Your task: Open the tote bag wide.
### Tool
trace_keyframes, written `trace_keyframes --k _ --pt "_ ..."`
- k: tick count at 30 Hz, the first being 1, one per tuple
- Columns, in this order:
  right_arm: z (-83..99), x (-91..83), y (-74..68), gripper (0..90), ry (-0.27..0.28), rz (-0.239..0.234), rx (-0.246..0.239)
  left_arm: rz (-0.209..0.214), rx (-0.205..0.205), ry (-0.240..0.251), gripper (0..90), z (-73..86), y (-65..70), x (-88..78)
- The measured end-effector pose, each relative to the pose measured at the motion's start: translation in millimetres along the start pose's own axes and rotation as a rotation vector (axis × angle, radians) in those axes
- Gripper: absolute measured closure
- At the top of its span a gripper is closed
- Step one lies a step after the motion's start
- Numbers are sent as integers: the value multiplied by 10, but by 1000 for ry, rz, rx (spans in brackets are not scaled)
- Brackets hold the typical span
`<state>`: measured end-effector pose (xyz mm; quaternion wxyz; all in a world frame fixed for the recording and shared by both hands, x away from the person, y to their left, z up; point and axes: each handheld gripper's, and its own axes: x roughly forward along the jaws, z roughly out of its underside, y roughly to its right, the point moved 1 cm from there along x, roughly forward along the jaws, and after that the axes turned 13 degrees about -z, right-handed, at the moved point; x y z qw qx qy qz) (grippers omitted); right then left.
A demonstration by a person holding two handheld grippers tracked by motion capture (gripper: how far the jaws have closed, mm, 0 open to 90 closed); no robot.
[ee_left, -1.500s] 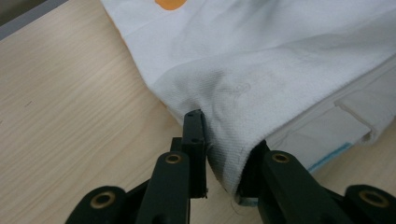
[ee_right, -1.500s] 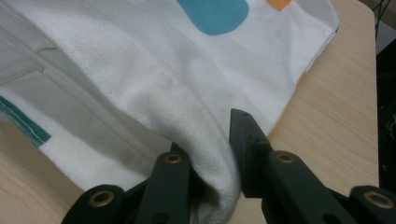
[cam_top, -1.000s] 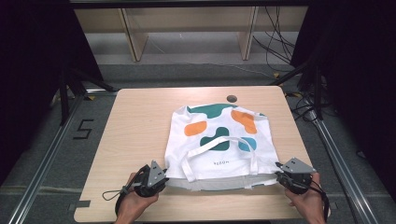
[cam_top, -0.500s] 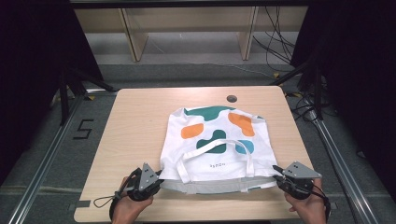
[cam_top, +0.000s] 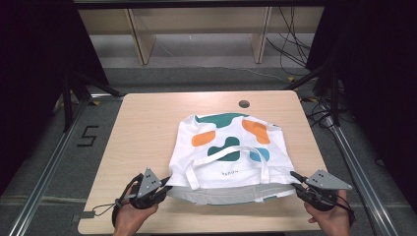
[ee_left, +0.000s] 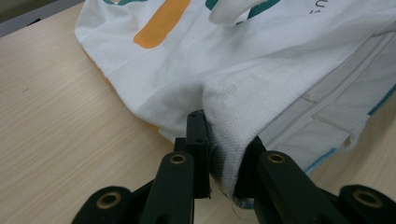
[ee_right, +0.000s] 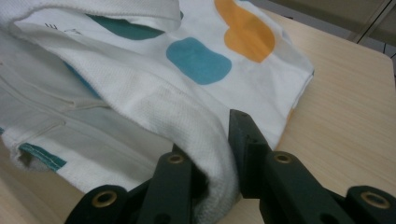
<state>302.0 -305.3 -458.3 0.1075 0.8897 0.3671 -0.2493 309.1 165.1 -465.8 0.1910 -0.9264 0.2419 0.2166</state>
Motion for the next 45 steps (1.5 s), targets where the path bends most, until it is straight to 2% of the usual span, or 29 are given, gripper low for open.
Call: trace_keyframes --k 1,3,4,5,6,7,8,9,10,11,12,14,15,16,17,20,22,23,27,29,31,33,34,35,36,37,39,42,45 --pt "-18 -20 -9 783 9 2 9 0 -25 5 806 -5 8 2" --pt "-57 -40 17 783 24 6 -22 7 -42 18 808 -34 -17 3" --pt "-71 -50 -19 784 19 -1 23 2 -40 21 808 -53 -34 -8" --pt "-92 -52 1 784 26 2 -1 4 -61 39 809 -90 -55 -21" --pt "-131 -57 -1 784 36 4 -1 -3 -50 44 809 -115 -79 -34" --pt "-159 -63 23 785 39 0 -32 -7 -64 51 810 -140 -86 -44" --pt "-181 -70 7 785 45 2 -12 -7 -44 61 812 -169 -115 -53" --pt "-215 -72 28 786 57 4 -38 -16 -55 65 814 -215 -131 -76" --pt "-266 -101 13 787 55 6 -23 -14 -47 72 819 -248 -157 -83" --pt "-304 -111 32 788 61 2 -44 -21 -49 83 824 -305 -204 -101" --pt "-368 -138 8 791 57 -7 -19 -31 -66 96 831 -355 -231 -114" --pt "-503 -161 42 795 81 6 -71 -44 -71 118 841 -456 -281 -153" --pt "-552 -185 35 796 77 8 -63 -47 -86 115 844 -527 -301 -198" --pt "-656 -209 85 798 117 26 -101 -53 -84 138 846 -578 -323 -218" --pt "-710 -226 88 799 136 38 -98 -60 -80 155 848 -645 -356 -250" --pt "-940 -316 152 804 163 49 -138 -72 -85 218 852 -858 -447 -339" --pt "-1091 -391 144 808 169 54 -122 -88 -82 247 854 -973 -485 -404" --pt "-1160 -425 159 810 182 69 -150 -93 -84 263 854 -1026 -497 -441" --pt "-1398 -570 193 817 215 74 -208 -102 -69 324 856 -1219 -538 -596" --pt "-1509 -668 183 819 234 78 -207 -106 -67 353 857 -1346 -570 -684" --pt "-1642 -764 186 821 248 79 -231 -117 -60 379 859 -1463 -585 -763" --pt "-1750 -836 176 824 261 102 -232 -121 -40 408 860 -1594 -605 -850" --pt "-1810 -871 183 824 268 87 -231 -119 -43 418 860 -1632 -616 -876" --pt "-1840 -897 194 824 270 90 -240 -123 -77 423 859 -1686 -619 -915" --pt "-1889 -931 205 824 286 88 -234 -120 -84 425 859 -1724 -630 -923" --pt "-1915 -949 221 824 297 85 -225 -119 -68 440 859 -1758 -656 -914" --pt "-1944 -945 272 824 308 76 -210 -105 -76 432 858 -1786 -676 -844" --pt "-1901 -853 348 824 277 74 -194 -93 -106 393 857 -1720 -690 -675" --pt "-1765 -722 426 823 260 65 -158 -74 -152 387 855 -1612 -695 -521"
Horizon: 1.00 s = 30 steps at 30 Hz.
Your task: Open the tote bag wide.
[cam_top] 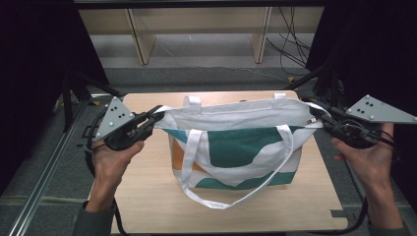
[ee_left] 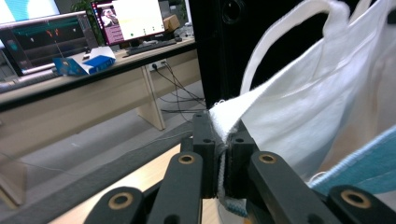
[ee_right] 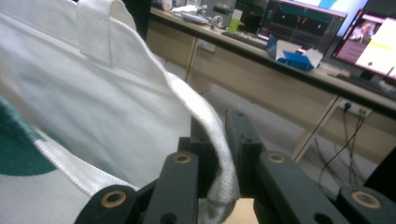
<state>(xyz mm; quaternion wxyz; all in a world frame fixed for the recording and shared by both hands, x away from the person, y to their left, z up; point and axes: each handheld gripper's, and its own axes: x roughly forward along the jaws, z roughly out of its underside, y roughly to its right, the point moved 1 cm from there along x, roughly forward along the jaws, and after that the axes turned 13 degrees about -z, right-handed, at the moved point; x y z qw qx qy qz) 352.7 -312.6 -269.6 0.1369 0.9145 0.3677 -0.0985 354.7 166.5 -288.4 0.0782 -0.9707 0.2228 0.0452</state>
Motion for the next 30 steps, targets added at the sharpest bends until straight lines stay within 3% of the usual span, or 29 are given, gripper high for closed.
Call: trace_keyframes --k 1,3,5,8,12,14,16,21,22,23,27,29,30 --pt "65 27 26 823 -2 -19 16 -5 1 -7 855 31 11 25" --pt "138 68 34 823 -12 -4 27 -4 11 -14 853 69 26 67" --pt "189 85 32 823 -5 2 40 -7 -6 -9 851 102 12 101" --pt "235 82 14 822 6 2 12 -14 -27 -14 847 185 7 141" --pt "367 121 -62 821 29 24 9 -12 -50 -25 843 330 4 148" --pt "401 149 -75 821 4 9 41 -13 -53 -42 842 401 -4 171" --pt "413 157 -91 821 -6 1 41 -34 -44 -60 841 445 -10 179" --pt "499 231 -117 820 -60 -14 27 -21 -23 -89 837 628 -13 259" --pt "521 251 -114 820 -59 -2 19 -21 -27 -91 836 651 -19 270" --pt "541 254 -131 820 -69 -8 43 -17 -31 -90 834 673 -21 284" --pt "578 283 -99 819 -78 -8 26 -24 -25 -111 829 708 -2 336" --pt "641 342 -60 819 -102 3 36 -24 -16 -118 824 743 10 387" --pt "669 363 -67 819 -115 7 65 -15 -13 -133 823 795 25 430"
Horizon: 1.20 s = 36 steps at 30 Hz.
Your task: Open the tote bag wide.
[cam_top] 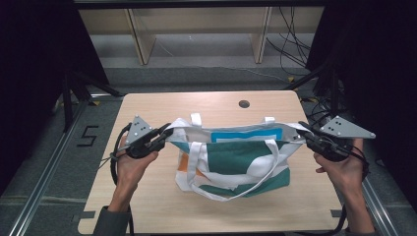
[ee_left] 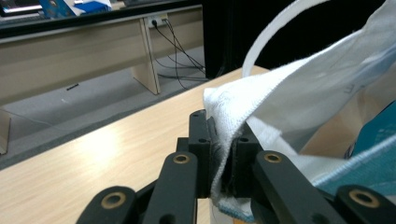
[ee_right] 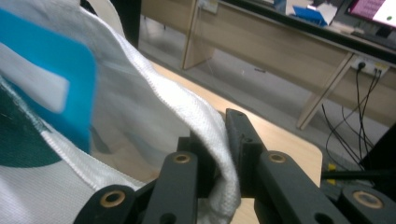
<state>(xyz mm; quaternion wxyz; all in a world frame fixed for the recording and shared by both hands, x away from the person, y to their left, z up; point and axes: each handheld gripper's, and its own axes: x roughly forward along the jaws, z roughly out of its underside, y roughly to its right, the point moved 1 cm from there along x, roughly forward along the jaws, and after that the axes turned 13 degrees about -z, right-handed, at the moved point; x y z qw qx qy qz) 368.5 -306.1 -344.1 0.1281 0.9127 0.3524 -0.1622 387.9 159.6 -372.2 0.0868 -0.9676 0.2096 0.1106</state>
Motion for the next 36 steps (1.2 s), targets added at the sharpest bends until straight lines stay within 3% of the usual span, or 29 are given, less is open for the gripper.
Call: trace_keyframes --k 5,7,9,11,15,16,18,20,22,23,25,26,27,28,30,31,32,33,35,36 --pt "119 106 77 818 -33 -3 4 18 17 -47 823 145 19 121" --pt "221 177 107 818 -65 -11 4 35 31 -107 823 291 48 208" --pt "279 207 84 818 -92 -15 26 59 17 -158 820 427 72 260" --pt "345 229 92 817 -114 -24 24 75 12 -183 813 528 90 295" --pt "481 270 68 817 -155 -37 48 106 27 -238 813 705 198 368" --pt "513 279 86 816 -172 -42 38 117 62 -255 815 748 223 382" --pt "597 314 94 816 -199 -44 47 135 76 -273 815 809 273 394" --pt "626 328 95 816 -205 -47 53 145 64 -281 815 885 336 416" --pt "750 379 95 819 -251 -33 55 154 77 -314 816 959 381 427" --pt "794 396 104 820 -265 -27 31 164 67 -331 816 1006 417 436" --pt "902 432 96 822 -298 -17 28 186 102 -364 816 1079 468 464" --pt "961 452 93 822 -317 -31 37 187 98 -393 813 1131 519 471" --pt "1013 464 94 824 -326 -26 40 185 148 -404 813 1169 543 490" --pt "1062 477 85 826 -343 -29 46 186 167 -419 814 1200 579 493" --pt "1145 499 74 833 -368 -43 33 164 199 -431 817 1206 635 497" --pt "1177 513 34 841 -383 -45 54 167 222 -432 817 1200 640 499" --pt "1192 525 42 844 -397 -50 26 168 233 -430 817 1199 635 503" --pt "1204 534 35 847 -405 -52 26 163 199 -431 817 1215 645 502" --pt "1232 554 27 852 -417 -61 30 175 205 -433 817 1218 620 514" --pt "1250 565 20 856 -423 -65 39 171 181 -440 817 1229 623 519"
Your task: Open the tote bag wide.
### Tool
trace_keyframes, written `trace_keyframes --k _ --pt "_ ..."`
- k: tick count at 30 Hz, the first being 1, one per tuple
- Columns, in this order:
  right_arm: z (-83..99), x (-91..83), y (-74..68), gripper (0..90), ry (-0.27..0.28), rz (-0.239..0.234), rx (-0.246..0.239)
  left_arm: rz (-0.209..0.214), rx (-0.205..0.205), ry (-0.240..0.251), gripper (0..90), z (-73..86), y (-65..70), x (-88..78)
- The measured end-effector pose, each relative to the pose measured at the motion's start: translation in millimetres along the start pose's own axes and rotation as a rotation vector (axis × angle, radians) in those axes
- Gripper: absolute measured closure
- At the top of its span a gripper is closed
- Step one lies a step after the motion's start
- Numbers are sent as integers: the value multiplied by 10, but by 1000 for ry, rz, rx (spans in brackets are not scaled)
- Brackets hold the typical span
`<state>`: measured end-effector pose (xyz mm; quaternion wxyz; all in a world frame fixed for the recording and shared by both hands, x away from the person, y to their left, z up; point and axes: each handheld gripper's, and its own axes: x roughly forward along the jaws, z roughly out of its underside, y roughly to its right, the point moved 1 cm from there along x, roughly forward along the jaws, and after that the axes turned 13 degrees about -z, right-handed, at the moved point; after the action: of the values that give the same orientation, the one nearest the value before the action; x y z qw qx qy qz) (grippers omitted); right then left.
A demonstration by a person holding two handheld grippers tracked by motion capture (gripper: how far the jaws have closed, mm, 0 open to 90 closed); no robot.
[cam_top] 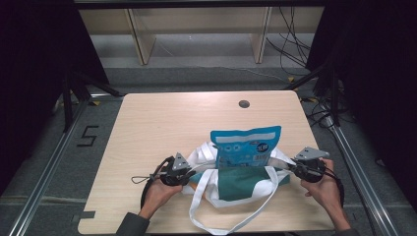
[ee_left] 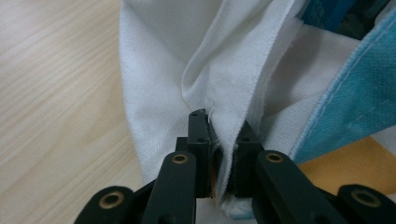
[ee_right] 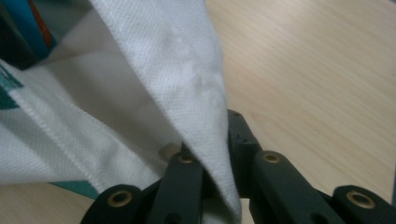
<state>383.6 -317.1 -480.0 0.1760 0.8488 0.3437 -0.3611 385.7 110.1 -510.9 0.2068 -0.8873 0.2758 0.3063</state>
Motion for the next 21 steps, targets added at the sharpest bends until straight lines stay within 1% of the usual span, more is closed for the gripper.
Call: trace_keyframes --k 1,2,3,4,5,6,7,8,9,10,11,12,13,14,15,16,17,18,19,20,21 --pt "15 25 -12 862 -13 -6 14 1 1 1 817 5 -8 11" --pt "30 59 -5 866 -20 -12 4 0 6 -3 817 11 -7 26" --pt "57 110 -15 868 -36 -19 18 -9 6 -3 817 7 5 40" --pt "73 157 -17 869 -49 -24 22 -11 7 -16 817 3 13 50" --pt "92 201 -9 870 -51 -24 22 -17 14 -14 817 -4 2 62" --pt "102 229 1 871 -51 -30 26 -19 12 -8 817 -7 -25 85" --pt "107 250 22 871 -37 -30 32 -28 -20 -1 817 -7 -39 114" --pt "102 259 47 872 -31 -36 41 -33 -14 -3 817 -16 -56 131" --pt "91 263 51 872 -35 -33 48 -41 6 0 817 -29 -70 140" --pt "89 279 55 871 -24 -24 39 -53 -11 14 816 -38 -61 160" --pt "89 282 51 870 -27 -23 44 -52 -34 10 814 -36 -54 169" --pt "84 281 59 869 -27 -24 40 -50 8 5 813 -40 -88 161" --pt "78 279 56 860 -24 -30 56 -49 -15 14 813 -39 -85 164" --pt "79 276 69 825 -18 -19 52 -41 -12 -3 807 -38 -93 147" --pt "76 265 76 746 -14 -6 63 -41 -15 10 795 -43 -95 145" --pt "68 247 95 703 -8 5 60 -37 -6 13 785 -48 -108 135" --pt "55 208 112 651 7 4 76 -28 -30 22 762 -51 -106 120" --pt "37 153 131 619 31 9 90 -27 -44 24 730 -55 -106 92" --pt "13 83 148 582 77 5 111 -24 -51 26 687 -62 -102 73" --pt "-6 23 160 570 123 -6 131 -28 -38 29 643 -89 -101 20" --pt "-47 -97 152 546 171 -40 165 -40 -9 22 589 -112 -122 -26"
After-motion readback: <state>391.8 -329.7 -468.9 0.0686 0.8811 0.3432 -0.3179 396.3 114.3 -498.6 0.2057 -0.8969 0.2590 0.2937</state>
